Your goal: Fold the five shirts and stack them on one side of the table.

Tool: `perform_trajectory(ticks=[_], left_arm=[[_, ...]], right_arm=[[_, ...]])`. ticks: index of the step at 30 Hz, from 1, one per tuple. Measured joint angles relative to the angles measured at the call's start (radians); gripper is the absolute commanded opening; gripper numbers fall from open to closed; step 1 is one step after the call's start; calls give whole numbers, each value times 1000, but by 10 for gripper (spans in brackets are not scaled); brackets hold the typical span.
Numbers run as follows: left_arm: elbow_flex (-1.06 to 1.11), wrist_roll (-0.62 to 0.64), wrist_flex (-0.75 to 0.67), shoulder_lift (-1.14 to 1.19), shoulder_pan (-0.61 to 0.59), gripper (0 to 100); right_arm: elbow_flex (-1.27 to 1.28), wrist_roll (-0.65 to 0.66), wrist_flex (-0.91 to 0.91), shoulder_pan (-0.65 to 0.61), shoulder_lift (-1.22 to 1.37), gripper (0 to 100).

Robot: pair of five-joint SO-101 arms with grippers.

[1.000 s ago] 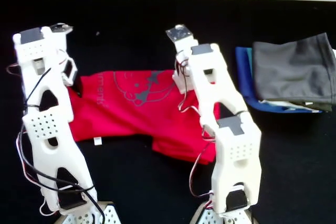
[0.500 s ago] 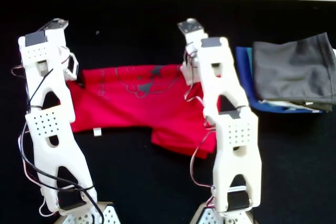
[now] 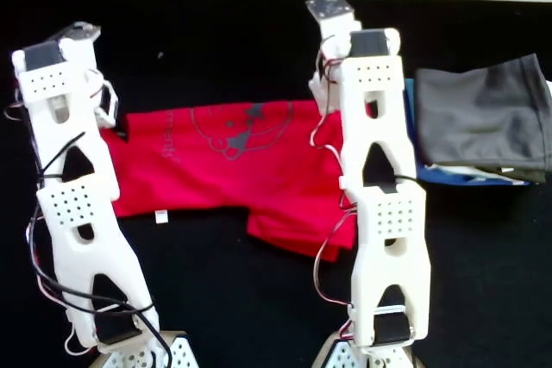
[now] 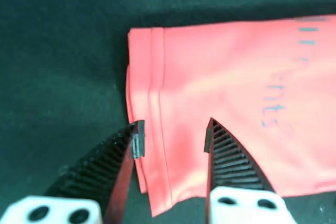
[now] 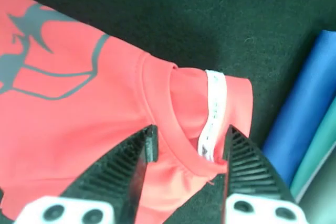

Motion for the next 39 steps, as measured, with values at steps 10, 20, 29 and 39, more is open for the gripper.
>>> perform_trajectory(ticks=[10, 20, 29, 39], left_arm=[[655, -25, -51, -373, 0, 196], [1083, -26, -381, -459, -6, 196], [1091, -25, -612, -474, -32, 196], [990, -26, -491, -476, -60, 196]], right_arm=[[377, -71, 5, -83, -325, 206], [671, -55, -91, -95, -364, 206], [704, -29, -31, -153, -365, 206], [710, -29, -28, -238, -365, 206]])
